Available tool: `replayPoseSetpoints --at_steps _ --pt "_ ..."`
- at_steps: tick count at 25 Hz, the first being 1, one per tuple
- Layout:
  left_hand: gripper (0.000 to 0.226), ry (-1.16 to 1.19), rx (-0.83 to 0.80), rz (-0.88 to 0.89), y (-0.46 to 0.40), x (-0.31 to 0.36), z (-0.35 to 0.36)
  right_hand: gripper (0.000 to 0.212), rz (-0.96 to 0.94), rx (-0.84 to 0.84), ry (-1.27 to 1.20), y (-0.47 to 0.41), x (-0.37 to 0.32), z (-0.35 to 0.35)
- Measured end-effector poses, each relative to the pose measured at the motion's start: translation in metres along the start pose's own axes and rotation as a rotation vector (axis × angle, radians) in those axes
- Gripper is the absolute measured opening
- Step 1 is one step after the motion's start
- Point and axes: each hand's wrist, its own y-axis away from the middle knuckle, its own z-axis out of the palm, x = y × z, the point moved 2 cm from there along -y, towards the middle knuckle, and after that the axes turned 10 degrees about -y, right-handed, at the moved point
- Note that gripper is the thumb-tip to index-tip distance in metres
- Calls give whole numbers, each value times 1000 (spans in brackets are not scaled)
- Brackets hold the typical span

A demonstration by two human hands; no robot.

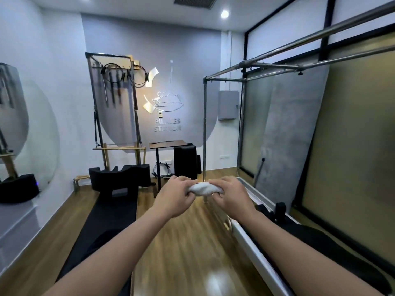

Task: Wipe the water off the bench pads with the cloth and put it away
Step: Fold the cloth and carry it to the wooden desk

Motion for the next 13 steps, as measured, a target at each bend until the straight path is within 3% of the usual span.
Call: replayPoseSetpoints --at_steps 7,13 --pt "47 29 -28 53 -177 20 121 35 33 3 38 -122 170 -5" --pt "50 -50 -11 -82 -306 -25 194 41 -49 -130 17 -262 281 44"
